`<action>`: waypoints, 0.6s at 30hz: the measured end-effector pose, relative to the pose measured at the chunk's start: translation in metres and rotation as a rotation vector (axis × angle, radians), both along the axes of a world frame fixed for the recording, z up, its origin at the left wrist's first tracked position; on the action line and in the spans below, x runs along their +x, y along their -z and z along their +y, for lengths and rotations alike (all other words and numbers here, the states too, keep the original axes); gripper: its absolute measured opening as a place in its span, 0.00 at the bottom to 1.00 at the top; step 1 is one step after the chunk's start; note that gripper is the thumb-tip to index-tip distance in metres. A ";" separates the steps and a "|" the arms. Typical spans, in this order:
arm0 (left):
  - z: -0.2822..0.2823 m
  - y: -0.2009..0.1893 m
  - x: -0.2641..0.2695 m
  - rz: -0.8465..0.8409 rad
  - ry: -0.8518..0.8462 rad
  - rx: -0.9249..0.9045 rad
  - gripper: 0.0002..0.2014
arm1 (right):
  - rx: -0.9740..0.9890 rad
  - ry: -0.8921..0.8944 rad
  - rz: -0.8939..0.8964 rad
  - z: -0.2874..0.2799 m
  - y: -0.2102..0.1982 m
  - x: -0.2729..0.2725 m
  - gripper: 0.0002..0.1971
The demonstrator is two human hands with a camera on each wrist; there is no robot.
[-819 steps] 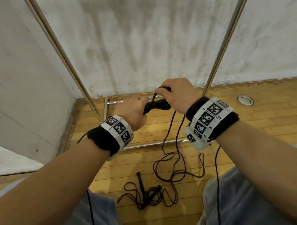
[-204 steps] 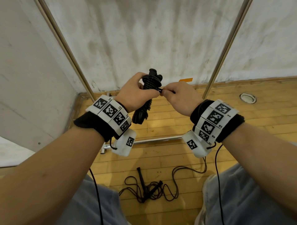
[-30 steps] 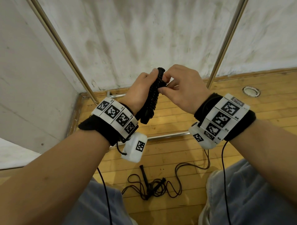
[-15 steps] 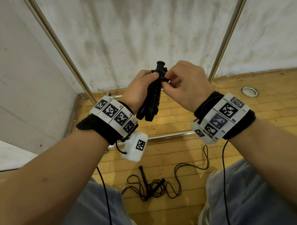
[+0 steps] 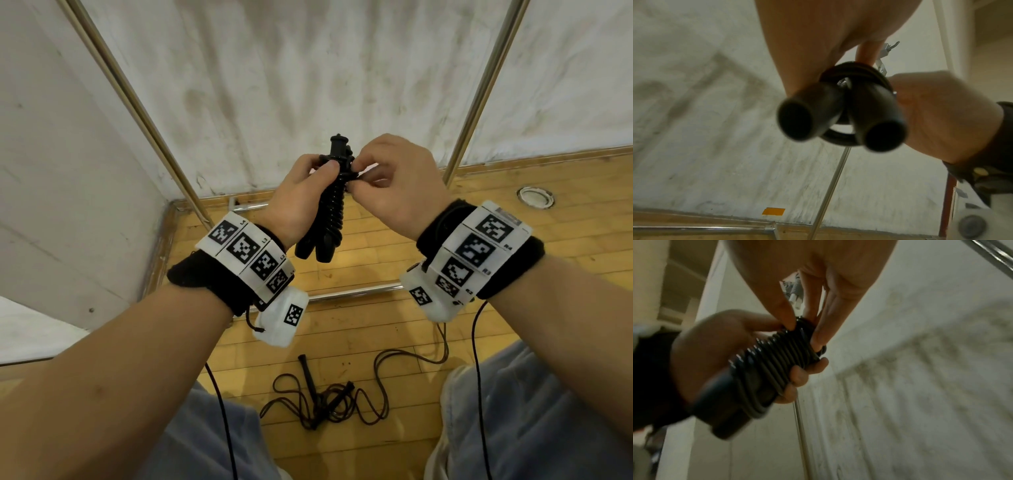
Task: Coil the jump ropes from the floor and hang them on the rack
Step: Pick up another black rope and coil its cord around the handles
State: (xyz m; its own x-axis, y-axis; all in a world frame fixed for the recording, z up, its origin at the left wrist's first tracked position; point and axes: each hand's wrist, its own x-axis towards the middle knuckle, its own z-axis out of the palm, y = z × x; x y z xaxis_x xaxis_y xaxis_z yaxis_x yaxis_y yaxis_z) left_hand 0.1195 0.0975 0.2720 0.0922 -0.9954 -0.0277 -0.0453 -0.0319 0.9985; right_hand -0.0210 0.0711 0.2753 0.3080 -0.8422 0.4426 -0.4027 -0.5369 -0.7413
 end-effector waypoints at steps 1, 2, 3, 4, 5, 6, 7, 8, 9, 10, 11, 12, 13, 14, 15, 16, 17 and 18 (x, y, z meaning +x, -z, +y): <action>-0.001 0.002 0.001 -0.031 -0.003 -0.027 0.06 | 0.060 0.006 -0.057 0.000 -0.001 0.000 0.01; -0.001 0.003 0.002 -0.061 -0.001 -0.053 0.07 | 0.100 0.031 -0.089 0.000 -0.001 0.001 0.02; -0.001 0.005 0.002 -0.087 0.001 -0.075 0.08 | 0.131 0.055 -0.107 -0.001 -0.001 0.001 0.04; -0.001 0.005 0.002 -0.105 -0.001 -0.092 0.09 | 0.165 0.073 -0.123 -0.002 -0.001 0.001 0.05; -0.001 0.006 0.001 -0.114 -0.006 -0.105 0.10 | 0.200 0.084 -0.137 -0.003 -0.001 0.002 0.05; -0.002 0.006 0.001 -0.118 -0.011 -0.114 0.10 | 0.236 0.088 -0.154 -0.003 -0.001 0.002 0.05; -0.002 0.007 0.001 -0.122 -0.016 -0.123 0.10 | 0.270 0.090 -0.180 -0.004 0.000 0.002 0.05; -0.002 0.007 0.000 -0.124 -0.019 -0.132 0.10 | 0.302 0.092 -0.212 -0.004 0.000 0.002 0.05; -0.002 0.008 0.001 -0.124 -0.021 -0.142 0.10 | 0.327 0.092 -0.246 -0.004 0.000 0.002 0.04; -0.001 0.008 0.000 -0.119 -0.022 -0.151 0.11 | 0.348 0.092 -0.276 -0.005 0.001 0.003 0.04; -0.001 0.008 0.000 -0.111 -0.022 -0.159 0.12 | 0.369 0.093 -0.306 -0.005 0.001 0.003 0.03; 0.000 0.008 -0.002 -0.112 -0.024 -0.165 0.13 | 0.390 0.091 -0.334 -0.004 0.001 0.004 0.04; 0.000 0.007 -0.003 -0.133 -0.033 -0.172 0.16 | 0.412 0.083 -0.364 -0.004 0.001 0.005 0.05; 0.000 0.006 -0.005 -0.176 -0.053 -0.184 0.17 | 0.435 0.067 -0.391 -0.004 0.001 0.006 0.07; 0.000 0.006 -0.006 -0.230 -0.083 -0.206 0.17 | 0.454 0.050 -0.405 -0.004 0.002 0.006 0.08; 0.000 0.006 -0.006 -0.280 -0.117 -0.232 0.15 | 0.469 0.038 -0.408 -0.004 0.001 0.006 0.08; -0.001 0.007 -0.007 -0.318 -0.147 -0.252 0.13 | 0.481 0.040 -0.413 -0.004 0.001 0.006 0.09; -0.002 0.007 -0.007 -0.336 -0.164 -0.261 0.13 | 0.494 0.055 -0.430 -0.006 0.001 0.006 0.08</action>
State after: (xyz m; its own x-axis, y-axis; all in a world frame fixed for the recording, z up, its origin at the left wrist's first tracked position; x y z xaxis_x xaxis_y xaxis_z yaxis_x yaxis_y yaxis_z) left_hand 0.1121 0.0957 0.2653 0.2104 -0.9365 0.2807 -0.3838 0.1849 0.9047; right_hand -0.0154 0.0649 0.2746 0.1405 -0.9873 0.0736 -0.0327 -0.0790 -0.9963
